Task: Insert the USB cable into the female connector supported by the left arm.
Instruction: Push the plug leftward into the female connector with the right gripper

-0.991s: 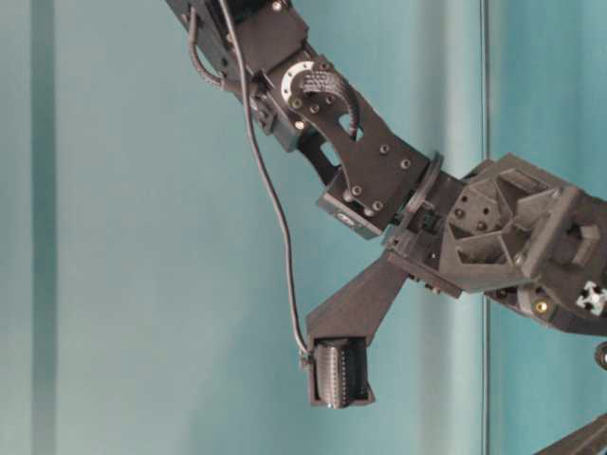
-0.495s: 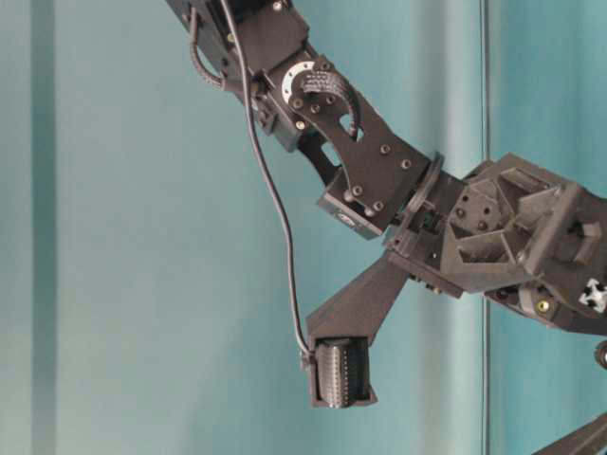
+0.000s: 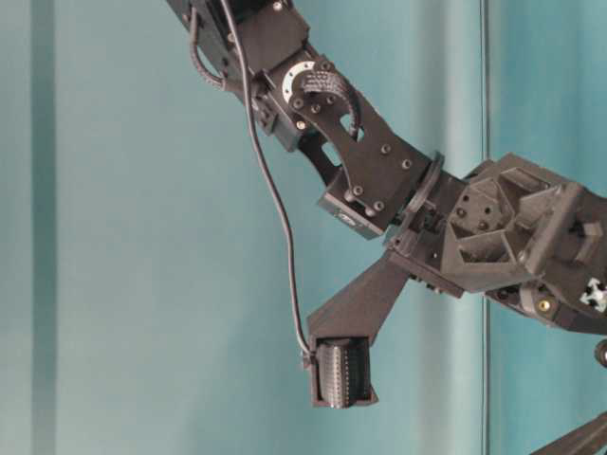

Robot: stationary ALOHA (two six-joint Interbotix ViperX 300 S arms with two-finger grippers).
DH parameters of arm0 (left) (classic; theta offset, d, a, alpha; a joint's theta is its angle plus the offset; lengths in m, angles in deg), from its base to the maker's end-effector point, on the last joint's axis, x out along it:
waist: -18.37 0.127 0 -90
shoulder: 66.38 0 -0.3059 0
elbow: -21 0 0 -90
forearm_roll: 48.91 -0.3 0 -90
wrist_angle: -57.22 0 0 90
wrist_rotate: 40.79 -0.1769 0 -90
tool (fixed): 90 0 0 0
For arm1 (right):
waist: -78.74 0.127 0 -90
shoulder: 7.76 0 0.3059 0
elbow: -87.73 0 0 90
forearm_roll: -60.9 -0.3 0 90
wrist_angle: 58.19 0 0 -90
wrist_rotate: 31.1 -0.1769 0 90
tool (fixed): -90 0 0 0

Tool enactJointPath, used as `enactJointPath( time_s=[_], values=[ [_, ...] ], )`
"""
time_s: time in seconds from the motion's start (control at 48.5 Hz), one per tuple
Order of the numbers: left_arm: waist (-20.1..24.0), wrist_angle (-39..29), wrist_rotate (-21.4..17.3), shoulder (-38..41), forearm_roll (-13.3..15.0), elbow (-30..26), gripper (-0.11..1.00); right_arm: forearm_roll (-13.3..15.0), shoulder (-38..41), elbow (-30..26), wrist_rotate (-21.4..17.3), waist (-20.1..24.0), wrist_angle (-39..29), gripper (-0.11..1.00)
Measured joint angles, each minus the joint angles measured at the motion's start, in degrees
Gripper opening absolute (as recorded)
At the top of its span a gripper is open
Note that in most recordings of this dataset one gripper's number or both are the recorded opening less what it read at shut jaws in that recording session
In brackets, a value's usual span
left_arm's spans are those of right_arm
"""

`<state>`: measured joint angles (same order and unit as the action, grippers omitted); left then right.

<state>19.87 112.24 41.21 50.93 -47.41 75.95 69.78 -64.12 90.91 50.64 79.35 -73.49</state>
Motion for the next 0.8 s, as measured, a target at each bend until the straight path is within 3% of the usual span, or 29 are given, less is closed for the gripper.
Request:
enactJointPath(
  time_s=[0.805],
  values=[
    [-0.1, 1.7, 0.0, 1.2, 0.0, -0.3, 0.72, 0.0, 0.6, -0.4, 0.1, -0.3, 0.5, 0.22]
  ],
)
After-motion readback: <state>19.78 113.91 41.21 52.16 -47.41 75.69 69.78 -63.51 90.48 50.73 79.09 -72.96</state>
